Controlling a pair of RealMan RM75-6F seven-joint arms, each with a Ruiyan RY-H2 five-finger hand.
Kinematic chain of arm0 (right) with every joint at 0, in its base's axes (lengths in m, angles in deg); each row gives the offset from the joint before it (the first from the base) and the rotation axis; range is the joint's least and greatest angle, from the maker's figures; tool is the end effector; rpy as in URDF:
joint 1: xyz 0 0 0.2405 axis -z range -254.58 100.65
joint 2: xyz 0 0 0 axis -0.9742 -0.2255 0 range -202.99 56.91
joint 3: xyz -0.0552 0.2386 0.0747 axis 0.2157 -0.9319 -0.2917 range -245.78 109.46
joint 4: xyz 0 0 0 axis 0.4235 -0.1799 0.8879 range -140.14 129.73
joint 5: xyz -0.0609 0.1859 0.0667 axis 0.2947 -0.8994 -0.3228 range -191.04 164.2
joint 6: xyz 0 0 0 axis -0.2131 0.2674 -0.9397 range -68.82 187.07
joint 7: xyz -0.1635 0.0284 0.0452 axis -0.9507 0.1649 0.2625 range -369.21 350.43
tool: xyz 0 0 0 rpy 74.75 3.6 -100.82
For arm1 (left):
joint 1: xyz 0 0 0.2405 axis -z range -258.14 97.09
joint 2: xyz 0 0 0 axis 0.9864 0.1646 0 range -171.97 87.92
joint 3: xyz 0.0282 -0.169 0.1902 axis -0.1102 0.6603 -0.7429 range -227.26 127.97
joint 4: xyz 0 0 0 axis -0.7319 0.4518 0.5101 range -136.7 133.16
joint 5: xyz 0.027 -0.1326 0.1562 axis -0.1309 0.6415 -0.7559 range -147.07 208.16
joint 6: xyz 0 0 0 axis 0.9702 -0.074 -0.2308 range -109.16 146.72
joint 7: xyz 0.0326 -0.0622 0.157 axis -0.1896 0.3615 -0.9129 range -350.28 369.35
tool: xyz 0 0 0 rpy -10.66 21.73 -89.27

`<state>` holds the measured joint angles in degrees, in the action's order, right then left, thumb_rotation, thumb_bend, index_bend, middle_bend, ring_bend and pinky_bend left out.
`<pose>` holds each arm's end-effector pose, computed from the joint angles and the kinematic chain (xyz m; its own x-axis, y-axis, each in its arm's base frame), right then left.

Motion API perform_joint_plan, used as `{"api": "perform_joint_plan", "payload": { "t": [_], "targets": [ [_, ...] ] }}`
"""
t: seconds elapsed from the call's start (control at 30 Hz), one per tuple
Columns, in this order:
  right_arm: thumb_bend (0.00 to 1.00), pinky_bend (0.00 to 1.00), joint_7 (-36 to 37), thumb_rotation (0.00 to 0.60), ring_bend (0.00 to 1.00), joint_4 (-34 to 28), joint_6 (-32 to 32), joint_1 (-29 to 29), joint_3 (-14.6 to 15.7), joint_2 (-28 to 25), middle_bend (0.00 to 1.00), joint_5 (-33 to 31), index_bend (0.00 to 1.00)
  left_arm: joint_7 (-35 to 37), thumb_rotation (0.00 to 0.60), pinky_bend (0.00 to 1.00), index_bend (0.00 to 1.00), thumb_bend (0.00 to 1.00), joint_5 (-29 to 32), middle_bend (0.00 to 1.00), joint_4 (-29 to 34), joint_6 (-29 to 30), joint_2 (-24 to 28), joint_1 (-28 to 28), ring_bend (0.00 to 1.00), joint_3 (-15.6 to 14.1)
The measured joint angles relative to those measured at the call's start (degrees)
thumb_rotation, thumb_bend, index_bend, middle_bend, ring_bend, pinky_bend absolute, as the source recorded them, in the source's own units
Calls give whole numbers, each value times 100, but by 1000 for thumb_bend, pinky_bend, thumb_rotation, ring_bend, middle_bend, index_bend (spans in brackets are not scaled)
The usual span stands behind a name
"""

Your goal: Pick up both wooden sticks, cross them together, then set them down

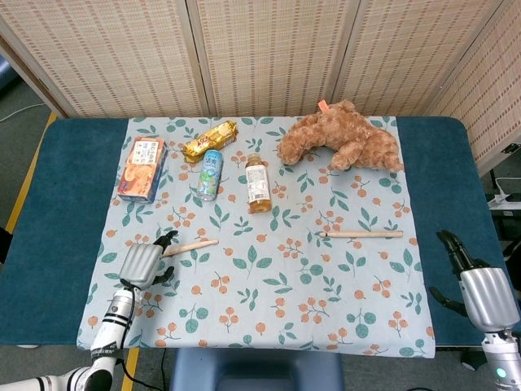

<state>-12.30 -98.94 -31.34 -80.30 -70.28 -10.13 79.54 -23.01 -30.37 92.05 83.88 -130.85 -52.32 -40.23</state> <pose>-0.2874 -0.1962 0.1709 0.4381 0.0732 0.8960 -0.8902 -0.1036 0.4437 -0.1951 0.3098 -0.0105 0.4384 0.2596 0.8605 0.8981 -0.1646 -0.4079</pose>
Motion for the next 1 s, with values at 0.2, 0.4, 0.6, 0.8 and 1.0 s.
{"api": "perform_joint_plan", "payload": {
  "t": [0.2, 0.4, 0.6, 0.8, 1.0],
  "targets": [
    [82, 612, 48, 600, 459, 36, -54, 19, -29, 19, 84, 16, 90, -297, 600, 1000, 154, 348, 151, 315, 70, 76, -201, 187, 794, 54],
    [82, 612, 88, 600, 455, 4, -22, 21, -19, -14, 84, 15, 92, -422, 600, 1000, 155, 349, 328, 316, -183, 15, -461, 314, 806, 2],
    [83, 612, 110, 600, 455, -31, 35, 13, 5, -53, 84, 20, 96, -490, 600, 1000, 178, 348, 485, 341, -546, 4, -718, 391, 817, -44],
    [82, 612, 118, 600, 455, -44, 66, 9, 11, -68, 84, 16, 98, -592, 600, 1000, 245, 348, 541, 415, -884, 76, -921, 461, 836, -58],
    [82, 612, 119, 600, 455, -65, 113, -1, 29, -88, 84, 18, 99, -587, 600, 1000, 252, 349, 578, 422, -1124, 102, -1063, 508, 836, -32]
  ]
}}
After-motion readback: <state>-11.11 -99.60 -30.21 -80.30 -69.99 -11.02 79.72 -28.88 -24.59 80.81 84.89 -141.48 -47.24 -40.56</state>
